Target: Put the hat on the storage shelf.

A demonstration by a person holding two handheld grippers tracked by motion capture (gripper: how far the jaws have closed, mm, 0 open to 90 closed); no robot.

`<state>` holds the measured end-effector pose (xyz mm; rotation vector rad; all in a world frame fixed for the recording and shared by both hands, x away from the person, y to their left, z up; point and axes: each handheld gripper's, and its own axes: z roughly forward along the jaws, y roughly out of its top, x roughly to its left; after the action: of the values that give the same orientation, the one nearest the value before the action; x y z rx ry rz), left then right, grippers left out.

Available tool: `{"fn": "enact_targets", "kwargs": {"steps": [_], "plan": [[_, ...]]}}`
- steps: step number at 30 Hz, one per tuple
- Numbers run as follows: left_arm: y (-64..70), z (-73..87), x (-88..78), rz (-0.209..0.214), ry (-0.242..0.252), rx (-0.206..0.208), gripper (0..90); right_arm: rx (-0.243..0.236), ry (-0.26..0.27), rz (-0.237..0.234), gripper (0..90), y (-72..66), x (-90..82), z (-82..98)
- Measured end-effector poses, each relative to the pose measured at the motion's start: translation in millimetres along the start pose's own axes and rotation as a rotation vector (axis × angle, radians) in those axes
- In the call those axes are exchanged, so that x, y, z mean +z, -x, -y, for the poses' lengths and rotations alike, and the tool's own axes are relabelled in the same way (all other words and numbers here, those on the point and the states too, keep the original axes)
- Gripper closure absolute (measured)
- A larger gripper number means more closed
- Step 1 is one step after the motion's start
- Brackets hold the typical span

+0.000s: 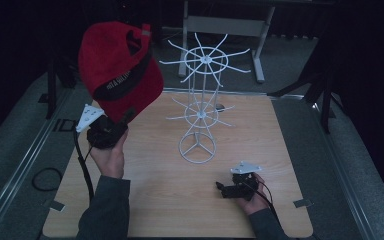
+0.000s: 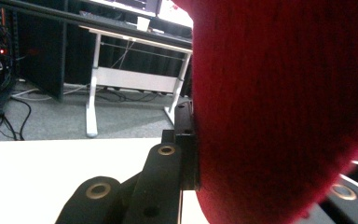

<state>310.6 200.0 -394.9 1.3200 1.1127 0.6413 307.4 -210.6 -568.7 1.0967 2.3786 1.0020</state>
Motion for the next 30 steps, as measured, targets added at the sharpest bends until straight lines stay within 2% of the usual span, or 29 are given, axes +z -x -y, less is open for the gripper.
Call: {"fn": "enact_targets", "kwargs": {"steps": [13,30], "plan": [[8.0,-8.8,7.1,0.002,0.001,0.026,85.7,0.0,0.0,0.0,12.7,0.0,0.0,0.0],[8.7,-17.2,17.5,-0.007,-0.013,0.053,85.7,-0.001,0.001,0.0,12.7,0.1,0.0,0.0]]}}
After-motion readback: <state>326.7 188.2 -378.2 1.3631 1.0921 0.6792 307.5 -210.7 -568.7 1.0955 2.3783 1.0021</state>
